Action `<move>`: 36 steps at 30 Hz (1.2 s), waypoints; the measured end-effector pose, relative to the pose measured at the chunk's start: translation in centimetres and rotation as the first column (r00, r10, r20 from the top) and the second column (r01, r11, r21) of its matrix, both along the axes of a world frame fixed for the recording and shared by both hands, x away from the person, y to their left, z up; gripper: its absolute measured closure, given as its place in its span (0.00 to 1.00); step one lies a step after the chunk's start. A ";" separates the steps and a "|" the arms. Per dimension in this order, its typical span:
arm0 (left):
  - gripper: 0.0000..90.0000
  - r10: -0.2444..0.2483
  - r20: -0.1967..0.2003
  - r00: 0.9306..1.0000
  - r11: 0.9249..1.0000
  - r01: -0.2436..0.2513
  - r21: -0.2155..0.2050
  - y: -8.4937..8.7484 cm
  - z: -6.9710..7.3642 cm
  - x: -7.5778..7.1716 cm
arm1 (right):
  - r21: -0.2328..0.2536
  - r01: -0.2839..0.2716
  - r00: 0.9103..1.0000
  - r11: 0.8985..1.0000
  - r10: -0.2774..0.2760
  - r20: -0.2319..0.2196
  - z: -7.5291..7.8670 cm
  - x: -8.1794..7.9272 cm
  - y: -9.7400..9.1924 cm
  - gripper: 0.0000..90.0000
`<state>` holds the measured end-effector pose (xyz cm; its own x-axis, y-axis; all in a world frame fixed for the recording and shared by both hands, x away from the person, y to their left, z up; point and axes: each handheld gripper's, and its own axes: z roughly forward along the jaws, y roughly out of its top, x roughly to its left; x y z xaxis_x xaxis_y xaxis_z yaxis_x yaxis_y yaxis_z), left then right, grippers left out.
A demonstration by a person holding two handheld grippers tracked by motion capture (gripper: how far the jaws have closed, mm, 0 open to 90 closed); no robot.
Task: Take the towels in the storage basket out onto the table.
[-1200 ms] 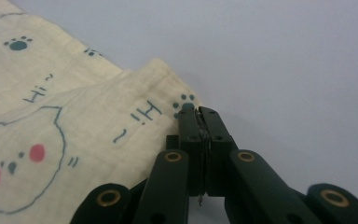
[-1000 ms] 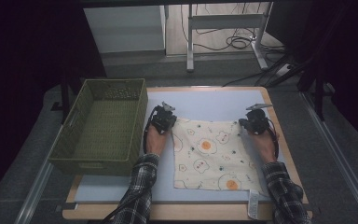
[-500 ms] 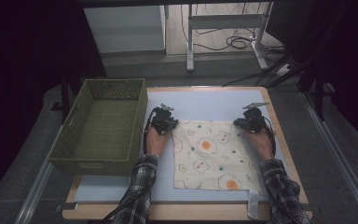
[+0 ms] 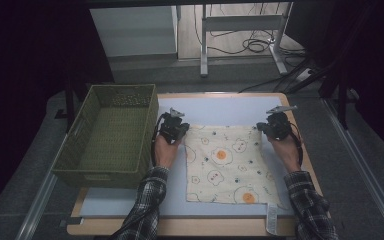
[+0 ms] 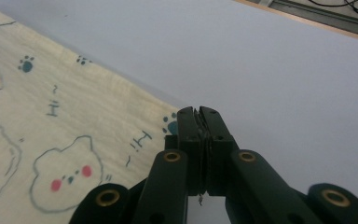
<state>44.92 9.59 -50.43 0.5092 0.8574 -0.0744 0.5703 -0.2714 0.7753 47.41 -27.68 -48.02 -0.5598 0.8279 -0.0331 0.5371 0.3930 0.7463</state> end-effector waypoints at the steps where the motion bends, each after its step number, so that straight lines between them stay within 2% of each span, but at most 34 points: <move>1: 0.97 -0.016 0.008 1.000 1.000 0.016 0.024 -0.3 0.0 -0.9 | 0.007 -0.004 1.000 1.000 0.004 -0.001 0.0 -0.3 -0.2 0.98; 7: 0.97 -0.051 0.008 0.999 0.999 0.051 0.016 -0.6 -0.4 -2.5 | 0.033 -0.028 1.000 0.999 0.028 -0.013 -0.1 -1.9 -1.5 0.98; 9: 0.97 -0.083 0.022 0.996 0.996 0.082 0.033 -0.7 -0.5 -3.6 | 0.041 -0.042 0.999 0.998 0.043 -0.021 -0.2 -3.0 -1.9 0.98; 14: 0.97 -0.114 0.043 0.993 0.993 0.112 0.047 -0.8 -0.3 -4.9 | 0.051 -0.059 0.998 0.997 0.060 -0.019 -0.3 -4.5 -2.5 0.98; 17: 0.97 -0.132 0.053 0.990 0.991 0.131 0.024 -0.7 -0.2 -6.0 | 0.057 -0.074 0.997 0.996 0.074 -0.006 -0.3 -6.2 -2.9 0.98; 18: 0.97 -0.139 0.051 0.989 0.990 0.138 0.018 -0.6 -0.2 -6.3 | 0.057 -0.074 0.997 0.996 0.074 -0.006 -0.3 -6.2 -2.9 0.98; 19: 0.97 -0.155 0.047 0.987 0.987 0.157 -0.037 -0.4 -0.5 -7.0 | 0.059 -0.076 0.997 0.995 0.076 0.003 -0.3 -7.0 -3.1 0.98; 20: 0.97 -0.164 0.039 0.986 0.984 0.166 -0.060 -0.2 -0.7 -7.3 | 0.062 -0.077 0.997 0.995 0.077 0.006 -0.3 -7.4 -3.3 0.98; 23: 0.97 -0.174 0.036 0.984 0.981 0.176 -0.077 0.1 -1.0 -7.9 | 0.075 -0.074 0.997 0.994 0.074 0.005 -0.4 -8.1 -3.7 0.98; 24: 0.97 -0.183 0.032 0.983 0.976 0.186 -0.111 0.4 -1.3 -8.6 | 0.086 -0.075 0.997 0.993 0.075 0.007 -0.6 -8.9 -4.1 0.98; 25: 0.97 -0.187 0.036 0.982 0.974 0.190 -0.120 0.5 -1.4 -9.0 | 0.092 -0.077 0.997 0.993 0.077 0.007 -0.7 -9.3 -4.3 0.98; 26: 0.97 -0.187 0.036 0.982 0.974 0.190 -0.120 0.5 -1.4 -9.0 | 0.092 -0.077 0.997 0.993 0.077 0.007 -0.7 -9.3 -4.3 0.98; 27: 0.97 -0.198 0.042 0.979 0.971 0.202 -0.128 0.6 -1.5 -9.8 | 0.108 -0.079 0.997 0.991 0.078 0.012 -0.7 -10.1 -4.6 0.98; 28: 0.97 -0.198 0.042 0.979 0.971 0.202 -0.128 0.6 -1.5 -9.8 | 0.108 -0.079 0.997 0.991 0.078 0.012 -0.7 -10.1 -4.6 0.98; 29: 0.97 -0.203 0.049 0.978 0.970 0.208 -0.124 0.5 -1.4 -10.2 | 0.117 -0.086 0.996 0.989 0.084 0.020 -0.7 -11.0 -4.9 0.98; 32: 0.97 -0.218 0.065 0.974 0.967 0.224 -0.121 0.5 -1.3 -11.3 | 0.119 -0.093 0.996 0.988 0.091 0.024 -0.7 -12.0 -5.0 0.98; 35: 0.97 -0.244 0.086 0.966 0.962 0.252 -0.109 0.3 -1.1 -13.0 | 0.127 -0.102 0.994 0.987 0.098 0.042 -0.4 -13.9 -5.4 0.98; 36: 0.97 -0.244 0.086 0.966 0.962 0.252 -0.109 0.3 -1.1 -13.0 | 0.127 -0.102 0.994 0.987 0.098 0.042 -0.4 -13.9 -5.4 0.98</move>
